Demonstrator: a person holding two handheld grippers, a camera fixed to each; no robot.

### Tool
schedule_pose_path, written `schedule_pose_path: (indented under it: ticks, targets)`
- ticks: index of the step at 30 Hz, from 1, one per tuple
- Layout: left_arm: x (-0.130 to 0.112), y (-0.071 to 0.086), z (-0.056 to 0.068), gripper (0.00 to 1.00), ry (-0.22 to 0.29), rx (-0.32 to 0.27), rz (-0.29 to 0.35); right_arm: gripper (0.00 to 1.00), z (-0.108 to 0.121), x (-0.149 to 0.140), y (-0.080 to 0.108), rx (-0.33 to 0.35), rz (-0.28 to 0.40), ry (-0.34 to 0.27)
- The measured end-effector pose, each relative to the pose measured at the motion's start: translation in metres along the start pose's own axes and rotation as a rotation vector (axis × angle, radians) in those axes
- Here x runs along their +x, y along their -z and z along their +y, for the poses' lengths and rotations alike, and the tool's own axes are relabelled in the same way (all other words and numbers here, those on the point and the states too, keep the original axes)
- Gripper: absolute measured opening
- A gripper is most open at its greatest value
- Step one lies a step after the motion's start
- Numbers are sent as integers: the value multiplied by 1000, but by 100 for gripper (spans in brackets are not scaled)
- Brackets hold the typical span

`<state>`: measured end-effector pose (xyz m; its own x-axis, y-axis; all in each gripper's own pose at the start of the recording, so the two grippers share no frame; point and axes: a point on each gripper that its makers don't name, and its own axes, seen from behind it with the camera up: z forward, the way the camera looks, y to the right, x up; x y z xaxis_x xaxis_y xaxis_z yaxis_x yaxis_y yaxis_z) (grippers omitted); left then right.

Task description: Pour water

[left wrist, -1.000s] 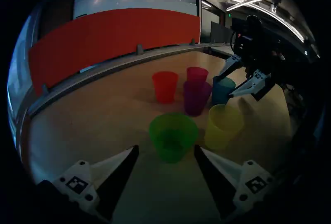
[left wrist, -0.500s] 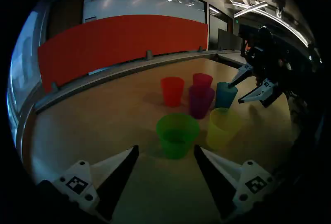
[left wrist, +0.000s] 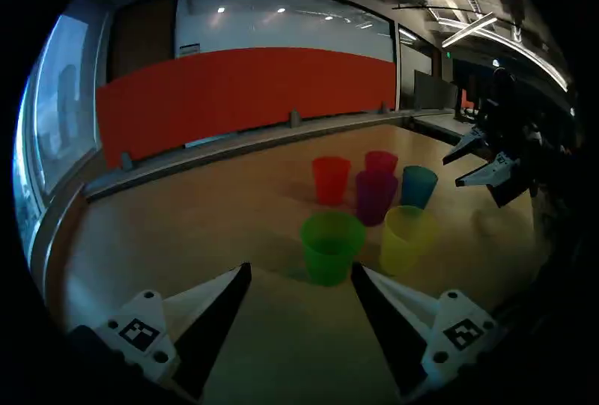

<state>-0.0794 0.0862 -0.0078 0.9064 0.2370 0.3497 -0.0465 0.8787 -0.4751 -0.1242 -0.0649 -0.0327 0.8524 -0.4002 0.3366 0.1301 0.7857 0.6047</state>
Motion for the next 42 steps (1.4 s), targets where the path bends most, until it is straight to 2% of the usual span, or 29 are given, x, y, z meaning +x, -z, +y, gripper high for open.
schedule_pose_path:
  ticks: [9,18,27,30,36,39,42]
  targets:
    - [21,19,-23,99,26,134,93,100,16,33,21,-146,131,-65]
    - [42,37,-44,99,78,262,203,100,30,55,35,-313,217,-96]
    - [60,53,-55,99,106,371,301,100,51,77,50,-477,338,-209]
    - [62,55,-56,99,114,404,324,100,57,82,54,-520,371,-232]
    - [71,59,-54,99,116,430,363,100,75,90,70,-645,438,-255]
    - [77,63,-56,99,113,449,388,100,78,91,75,-681,459,-278]
    - [82,67,-59,99,104,470,402,100,78,92,76,-684,470,-303]
